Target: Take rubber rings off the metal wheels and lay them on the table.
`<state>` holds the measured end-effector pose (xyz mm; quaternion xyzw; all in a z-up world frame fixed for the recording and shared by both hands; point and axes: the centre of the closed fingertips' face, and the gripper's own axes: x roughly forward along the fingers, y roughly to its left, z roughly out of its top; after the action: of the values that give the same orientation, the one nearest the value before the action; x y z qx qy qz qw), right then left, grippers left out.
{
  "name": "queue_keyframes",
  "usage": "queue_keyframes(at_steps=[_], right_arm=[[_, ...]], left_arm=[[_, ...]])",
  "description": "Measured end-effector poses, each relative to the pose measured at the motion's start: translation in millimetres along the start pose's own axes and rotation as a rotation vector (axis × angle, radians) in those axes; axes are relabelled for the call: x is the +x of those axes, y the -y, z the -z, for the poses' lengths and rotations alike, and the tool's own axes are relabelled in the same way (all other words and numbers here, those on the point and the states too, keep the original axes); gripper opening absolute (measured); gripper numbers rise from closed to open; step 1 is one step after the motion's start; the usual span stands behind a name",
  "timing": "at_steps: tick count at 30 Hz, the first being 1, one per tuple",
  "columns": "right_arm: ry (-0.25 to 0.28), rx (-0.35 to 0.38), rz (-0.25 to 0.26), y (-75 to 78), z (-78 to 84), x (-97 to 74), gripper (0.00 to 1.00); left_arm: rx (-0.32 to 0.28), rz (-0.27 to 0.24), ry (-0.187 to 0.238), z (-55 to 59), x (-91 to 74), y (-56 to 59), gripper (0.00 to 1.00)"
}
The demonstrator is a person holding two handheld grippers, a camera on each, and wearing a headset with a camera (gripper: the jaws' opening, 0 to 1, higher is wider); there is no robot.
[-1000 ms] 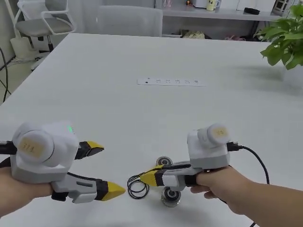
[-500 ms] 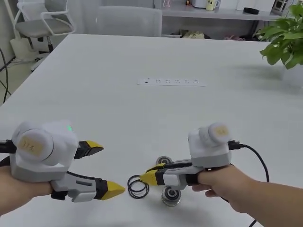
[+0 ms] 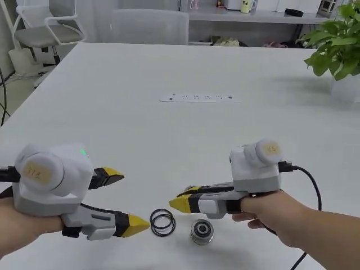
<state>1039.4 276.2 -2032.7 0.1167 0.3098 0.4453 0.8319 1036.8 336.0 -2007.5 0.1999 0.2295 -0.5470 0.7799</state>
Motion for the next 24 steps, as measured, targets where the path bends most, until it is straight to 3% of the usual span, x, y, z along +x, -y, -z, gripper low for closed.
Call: queue_keyframes(at_steps=[16, 24], right_arm=[[0.029, -0.03, 0.029, 4.1, -9.4, -22.3, 0.23], [0.038, -0.054, 0.049, 7.7, -11.1, -37.3, 0.31]], left_arm=[[-0.004, 0.012, 0.021, -12.5, 2.4, 7.0, 0.64], [0.0, 0.023, 0.029, -17.4, 3.3, 11.1, 0.64]])
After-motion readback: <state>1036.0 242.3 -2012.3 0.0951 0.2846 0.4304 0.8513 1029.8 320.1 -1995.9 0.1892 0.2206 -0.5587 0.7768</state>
